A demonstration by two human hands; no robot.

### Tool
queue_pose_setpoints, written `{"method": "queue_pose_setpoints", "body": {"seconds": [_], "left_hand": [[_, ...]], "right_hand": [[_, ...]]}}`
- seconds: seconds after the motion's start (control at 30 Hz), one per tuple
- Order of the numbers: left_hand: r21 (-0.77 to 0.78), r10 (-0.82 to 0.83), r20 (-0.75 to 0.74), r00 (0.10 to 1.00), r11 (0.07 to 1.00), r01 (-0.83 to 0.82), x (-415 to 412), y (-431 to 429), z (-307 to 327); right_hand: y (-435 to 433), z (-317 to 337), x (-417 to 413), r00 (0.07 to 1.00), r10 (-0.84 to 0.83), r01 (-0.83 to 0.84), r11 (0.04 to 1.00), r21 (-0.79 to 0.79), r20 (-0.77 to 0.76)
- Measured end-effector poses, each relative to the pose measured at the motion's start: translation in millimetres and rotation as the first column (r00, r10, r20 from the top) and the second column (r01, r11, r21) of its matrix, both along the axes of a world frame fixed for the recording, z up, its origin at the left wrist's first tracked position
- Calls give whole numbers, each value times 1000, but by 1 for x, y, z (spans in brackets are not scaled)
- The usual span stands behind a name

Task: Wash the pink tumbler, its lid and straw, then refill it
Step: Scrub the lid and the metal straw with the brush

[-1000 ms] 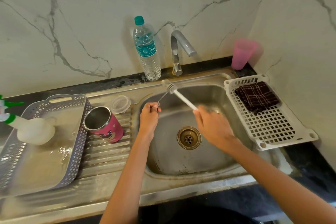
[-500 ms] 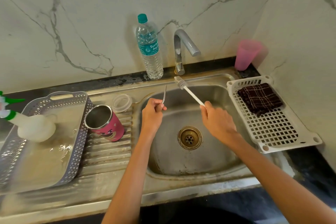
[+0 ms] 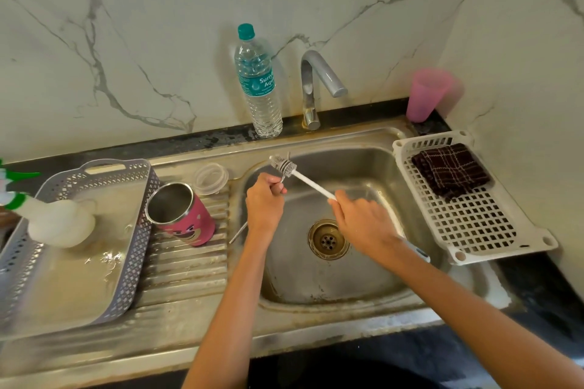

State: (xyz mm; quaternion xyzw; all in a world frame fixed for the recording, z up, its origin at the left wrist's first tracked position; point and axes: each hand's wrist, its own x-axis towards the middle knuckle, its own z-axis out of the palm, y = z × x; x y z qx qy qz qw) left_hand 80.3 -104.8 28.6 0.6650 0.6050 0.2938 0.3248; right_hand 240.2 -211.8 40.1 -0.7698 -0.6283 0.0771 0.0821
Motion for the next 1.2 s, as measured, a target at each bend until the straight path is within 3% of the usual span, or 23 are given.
{"method": "queue_pose_setpoints", "body": {"seconds": [0.17, 0.3, 0.4, 0.47, 0.57, 0.67, 0.83, 0.93, 1.2], "left_hand": [[1, 34, -10, 999, 999, -34, -4, 7, 3], [0, 11, -51, 999, 1000, -11, -7, -4, -7], [-5, 38, -30, 999, 999, -38, -8, 0, -6], [-6, 39, -25, 999, 999, -40, -5, 6, -1], [15, -19, -54, 998, 1000, 20, 0, 6, 0], [67, -33, -62, 998, 997, 37, -2, 4, -6], [267, -58, -89, 994, 960, 80, -3, 36, 13], [310, -42, -129, 991, 947, 80, -2, 67, 29], [160, 111, -300, 948, 985, -65, -17, 149, 15]], "right_hand": [[-13, 1, -16, 998, 34, -35, 999, -20, -46], [8, 7, 27, 972, -203, 204, 979, -6, -117], [4, 13, 23, 990, -96, 102, 993, 56, -98], [-5, 10, 6, 997, 16, -15, 1000, 4, -82], [3, -2, 10, 990, -75, 74, 997, -14, -116], [18, -2, 29, 930, -270, 265, 963, -57, -249], [10, -17, 16, 930, -152, 141, 988, -58, -335], [1, -32, 7, 916, -145, 117, 989, -95, -375], [5, -54, 2, 848, -164, 127, 986, -107, -504]]}}
